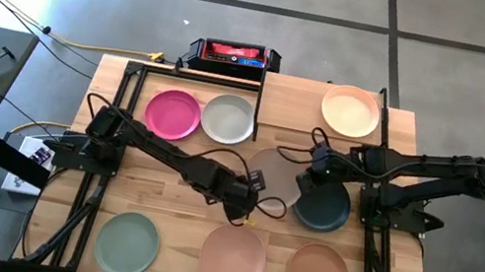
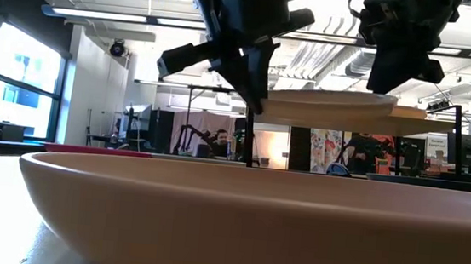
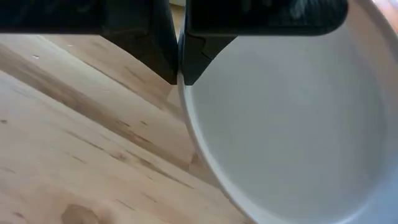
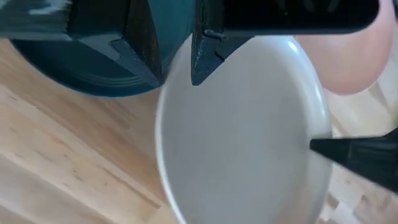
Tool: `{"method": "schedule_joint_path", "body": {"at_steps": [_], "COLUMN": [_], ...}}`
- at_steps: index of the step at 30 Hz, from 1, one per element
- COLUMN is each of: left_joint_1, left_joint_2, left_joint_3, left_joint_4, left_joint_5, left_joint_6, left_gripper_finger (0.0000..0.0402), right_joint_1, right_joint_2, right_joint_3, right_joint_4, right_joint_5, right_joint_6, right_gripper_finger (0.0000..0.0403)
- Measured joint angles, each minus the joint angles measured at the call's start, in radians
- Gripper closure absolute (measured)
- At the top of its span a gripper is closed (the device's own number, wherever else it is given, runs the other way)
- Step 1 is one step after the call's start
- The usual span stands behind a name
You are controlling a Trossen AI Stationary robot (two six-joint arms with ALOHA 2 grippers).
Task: Place and stack plates onto a shelf
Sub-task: Stack the white plate on top of the light brown plate
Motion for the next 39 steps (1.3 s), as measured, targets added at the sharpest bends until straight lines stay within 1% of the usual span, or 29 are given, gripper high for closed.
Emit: {"method": "schedule_joint_path", "body": {"at_steps": [4,11,16,18,21,23,25,27,34,39], "left_joint_1": [0.000,0.000,0.005,0.006,0.005,0.005,0.005,0.005,0.005,0.008], "left_joint_2": [0.000,0.000,0.000,0.000,0.000,0.000,0.000,0.000,0.000,0.000], "left_joint_3": [0.000,0.000,0.000,0.000,0.000,0.000,0.000,0.000,0.000,0.000], "left_joint_4": [0.001,0.035,0.070,0.068,0.067,0.069,0.069,0.069,0.069,0.070], "left_joint_5": [-0.027,-0.082,-0.096,-0.111,-0.118,-0.118,-0.119,-0.120,-0.178,-0.199], "left_joint_6": [0.000,0.034,0.029,0.030,0.024,0.015,-0.008,-0.048,-0.206,-0.291], "left_gripper_finger": [0.0400,0.0401,0.0401,0.0401,0.0399,0.0395,0.0391,0.0387,0.0375,0.0354], "right_joint_1": [0.000,0.000,0.000,0.000,0.000,-0.001,-0.001,-0.001,0.000,0.000], "right_joint_2": [0.000,0.000,0.000,0.000,0.000,0.000,0.000,0.000,0.000,0.000], "right_joint_3": [0.000,0.000,0.000,0.000,0.000,0.000,0.000,0.000,0.000,0.000], "right_joint_4": [-0.012,-0.013,-0.013,-0.013,-0.012,-0.012,-0.013,-0.013,-0.011,-0.012], "right_joint_5": [0.031,0.034,0.034,0.034,0.030,0.030,0.029,0.029,0.066,0.087], "right_joint_6": [0.027,0.031,0.031,0.034,0.036,0.040,0.057,0.058,0.080,0.103], "right_gripper_finger": [0.0336,0.0336,0.0338,0.0351,0.0388,0.0393,0.0390,0.0397,0.0400,0.0402]}}
